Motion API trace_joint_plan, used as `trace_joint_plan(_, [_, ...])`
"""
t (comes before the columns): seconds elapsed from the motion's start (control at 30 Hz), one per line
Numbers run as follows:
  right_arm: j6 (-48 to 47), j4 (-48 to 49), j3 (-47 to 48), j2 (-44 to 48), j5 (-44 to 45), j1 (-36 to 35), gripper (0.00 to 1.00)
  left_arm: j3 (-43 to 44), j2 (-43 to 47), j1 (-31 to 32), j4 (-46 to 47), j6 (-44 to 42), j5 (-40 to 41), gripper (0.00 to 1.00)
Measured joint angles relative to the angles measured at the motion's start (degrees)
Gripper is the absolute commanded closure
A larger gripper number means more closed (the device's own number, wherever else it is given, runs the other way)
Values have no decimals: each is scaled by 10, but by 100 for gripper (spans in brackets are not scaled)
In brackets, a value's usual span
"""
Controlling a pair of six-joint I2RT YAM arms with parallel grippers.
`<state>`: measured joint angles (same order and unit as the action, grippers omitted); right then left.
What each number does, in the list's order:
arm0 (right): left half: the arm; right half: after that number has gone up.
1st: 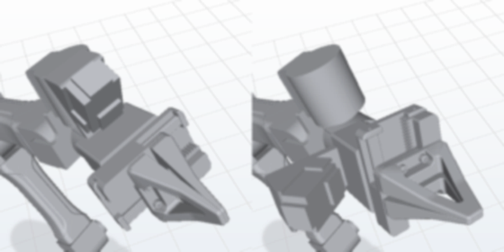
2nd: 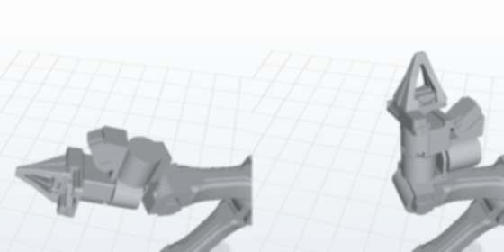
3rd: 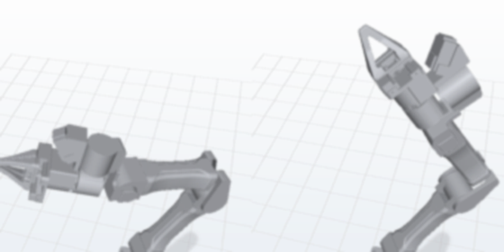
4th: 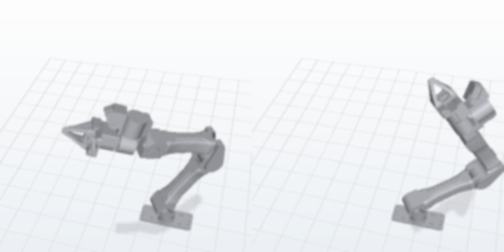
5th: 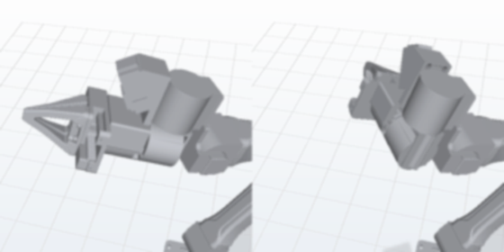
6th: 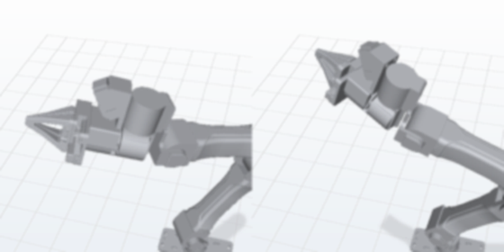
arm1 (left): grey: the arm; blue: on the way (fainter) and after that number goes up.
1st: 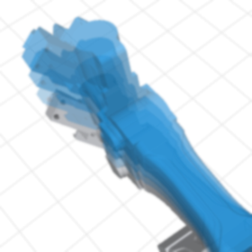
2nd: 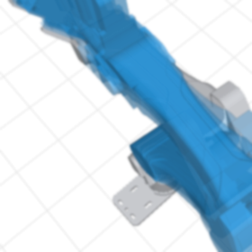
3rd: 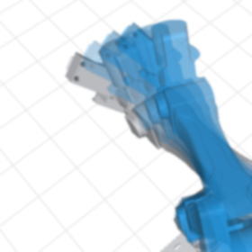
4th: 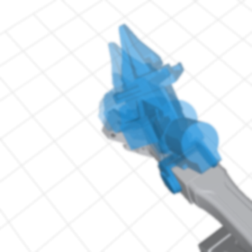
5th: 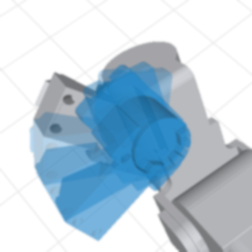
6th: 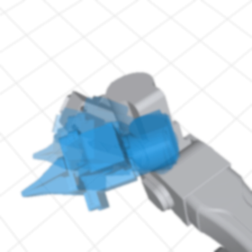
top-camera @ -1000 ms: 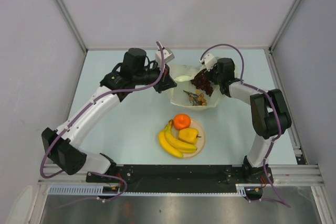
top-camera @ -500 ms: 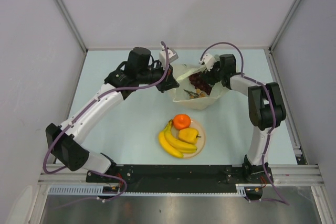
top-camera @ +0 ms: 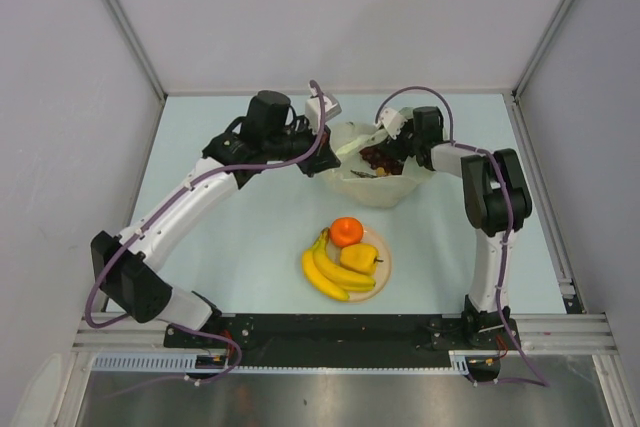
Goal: Take the fake fruits out of the plastic bag
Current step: Take out the fake fruit from the plastic bag.
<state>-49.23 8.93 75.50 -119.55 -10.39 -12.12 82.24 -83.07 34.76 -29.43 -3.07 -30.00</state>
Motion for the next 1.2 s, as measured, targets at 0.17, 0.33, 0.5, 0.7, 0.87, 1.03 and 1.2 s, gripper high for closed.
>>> trace_joint_plan(0.17, [6, 17, 1, -7, 11, 0, 34, 0, -5, 0, -7, 0, 3, 100])
trace_joint_plan(0.33, [64, 0, 1, 13, 0, 3, 38, 0, -6, 0, -7, 1, 12, 99])
trace_joint_plan(0.5, [156, -79, 1, 93, -68, 11, 41, 0, -7, 0, 3, 11, 17, 100])
trace_joint_plan(0.7, [230, -165, -1, 202, -143, -3, 41, 0, -9, 0, 22, 37, 43, 100])
trace_joint_plan(0.87, [267, -203, -29, 259, -189, -23, 39, 0, -9, 0, 35, 56, 70, 100])
trace_joint_plan(1.03, [317, -243, -57, 283, -238, -23, 36, -3, -9, 0, 43, 65, 83, 99])
trace_joint_plan(1.2, [417, -249, -61, 293, -296, -26, 31, -17, -8, 0, 47, 76, 85, 100])
